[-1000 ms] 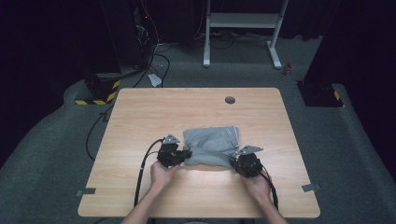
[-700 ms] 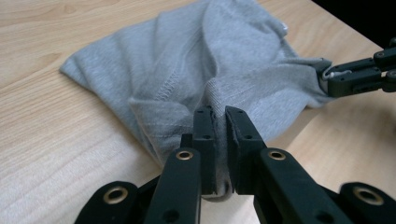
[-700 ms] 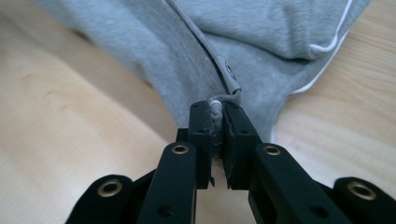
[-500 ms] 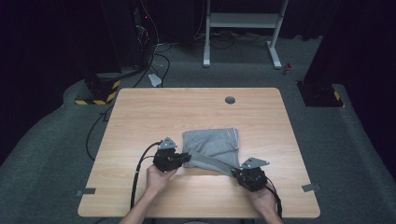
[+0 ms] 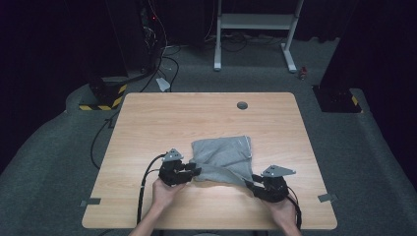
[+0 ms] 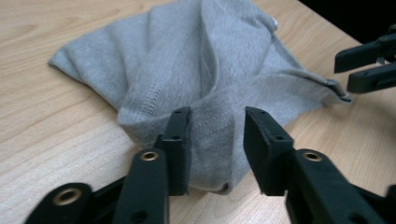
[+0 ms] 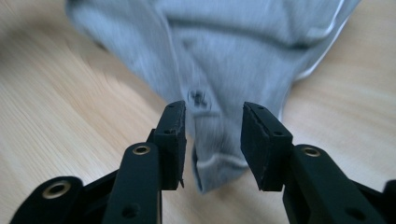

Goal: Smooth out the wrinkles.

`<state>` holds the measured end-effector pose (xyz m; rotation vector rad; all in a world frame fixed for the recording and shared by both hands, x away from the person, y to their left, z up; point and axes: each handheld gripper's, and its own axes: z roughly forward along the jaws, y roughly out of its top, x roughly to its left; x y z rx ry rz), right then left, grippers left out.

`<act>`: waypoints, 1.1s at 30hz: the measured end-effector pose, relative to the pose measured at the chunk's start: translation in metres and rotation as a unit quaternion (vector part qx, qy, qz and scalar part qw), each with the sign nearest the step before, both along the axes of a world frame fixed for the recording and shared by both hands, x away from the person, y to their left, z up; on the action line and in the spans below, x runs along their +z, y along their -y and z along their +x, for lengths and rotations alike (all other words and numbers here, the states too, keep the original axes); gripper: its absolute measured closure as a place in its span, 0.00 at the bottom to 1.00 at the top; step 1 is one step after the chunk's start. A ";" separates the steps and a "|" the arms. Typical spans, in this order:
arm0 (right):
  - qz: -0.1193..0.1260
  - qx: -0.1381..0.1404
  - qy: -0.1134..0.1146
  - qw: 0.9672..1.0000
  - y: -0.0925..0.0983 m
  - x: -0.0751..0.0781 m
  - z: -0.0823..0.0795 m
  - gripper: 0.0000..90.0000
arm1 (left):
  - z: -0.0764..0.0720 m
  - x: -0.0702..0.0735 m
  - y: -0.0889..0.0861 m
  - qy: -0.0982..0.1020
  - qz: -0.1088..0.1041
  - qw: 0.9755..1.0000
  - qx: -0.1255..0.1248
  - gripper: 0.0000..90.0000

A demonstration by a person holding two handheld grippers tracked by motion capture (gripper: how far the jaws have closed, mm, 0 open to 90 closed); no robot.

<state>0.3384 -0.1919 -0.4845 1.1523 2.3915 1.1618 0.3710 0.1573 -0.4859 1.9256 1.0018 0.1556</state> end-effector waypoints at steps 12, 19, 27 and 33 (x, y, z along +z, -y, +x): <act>-0.019 -0.055 -0.008 0.998 -0.030 0.024 0.078 0.66 | 0.023 0.013 0.009 -0.022 0.002 0.999 0.034 0.52; -0.024 -0.086 -0.040 0.995 -0.047 0.016 0.117 0.65 | 0.036 0.011 0.015 -0.043 0.017 0.998 0.040 0.49; -0.038 -0.082 -0.075 0.993 -0.052 0.012 0.127 0.94 | 0.033 0.005 0.015 -0.052 0.023 0.998 0.026 0.66; -0.044 -0.070 -0.056 0.995 -0.052 0.015 0.122 0.98 | 0.031 0.003 0.014 -0.051 0.030 0.998 0.014 0.83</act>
